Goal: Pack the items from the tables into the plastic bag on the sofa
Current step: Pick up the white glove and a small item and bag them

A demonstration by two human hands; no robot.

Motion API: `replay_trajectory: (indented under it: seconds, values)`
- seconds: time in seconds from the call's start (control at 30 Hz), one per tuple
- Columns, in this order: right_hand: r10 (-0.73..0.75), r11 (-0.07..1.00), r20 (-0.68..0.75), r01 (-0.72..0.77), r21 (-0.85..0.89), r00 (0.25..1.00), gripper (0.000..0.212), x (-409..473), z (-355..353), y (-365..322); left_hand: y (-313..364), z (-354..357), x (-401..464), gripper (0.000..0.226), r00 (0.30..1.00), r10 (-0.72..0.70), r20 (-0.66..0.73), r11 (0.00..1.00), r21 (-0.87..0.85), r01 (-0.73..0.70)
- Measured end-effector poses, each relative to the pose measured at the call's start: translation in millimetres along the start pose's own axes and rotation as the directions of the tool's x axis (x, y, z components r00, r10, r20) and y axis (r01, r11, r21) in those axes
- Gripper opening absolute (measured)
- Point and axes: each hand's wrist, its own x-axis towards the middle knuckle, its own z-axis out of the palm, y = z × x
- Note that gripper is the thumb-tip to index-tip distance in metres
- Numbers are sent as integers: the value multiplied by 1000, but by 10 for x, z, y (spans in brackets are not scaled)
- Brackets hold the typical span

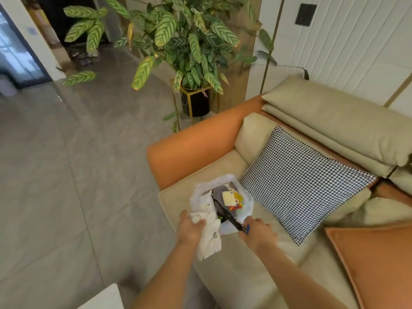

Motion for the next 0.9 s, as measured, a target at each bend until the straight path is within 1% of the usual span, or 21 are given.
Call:
replay_trajectory:
  seconds: [0.1, 0.13, 0.27, 0.33, 0.53, 0.63, 0.73, 0.9]
  values:
    - [16, 1000, 59, -16, 10, 998, 29, 306, 25, 36, 143, 180, 249, 53, 999, -23, 23, 999, 33, 22]
    - [17, 1000, 75, -18, 9, 997, 29, 429, 48, 56, 182, 244, 340, 54, 1000, -22, 23, 999, 33, 21]
    - [-6, 1000, 119, 6, -2, 993, 27, 965, 101, 101, 280, 524, 767, 68, 996, -86, 11, 996, -8, 86]
    - [-9, 1000, 142, 8, 7, 990, 28, 1246, 117, 78, 326, 648, 998, 74, 995, -100, -1, 995, 24, 100]
    - [-25, 999, 180, 18, 41, 983, 36, 2079, 325, -13, 288, 992, 1724, 78, 995, -98, 24, 992, 77, 96]
    - [-43, 998, 164, 36, 43, 985, 31, 2452, 458, -70, 199, 1156, 2074, 80, 997, -55, 54, 992, 115, 49]
    - [-43, 999, 124, 39, 35, 991, 26, 2798, 665, -86, 118, 1306, 2396, 80, 997, 22, 74, 985, 171, -35]
    - [-95, 992, 94, 87, 87, 991, 35, 3192, 1041, -94, 82, 1499, 2779, 89, 987, 115, 115, 972, 191, -136]
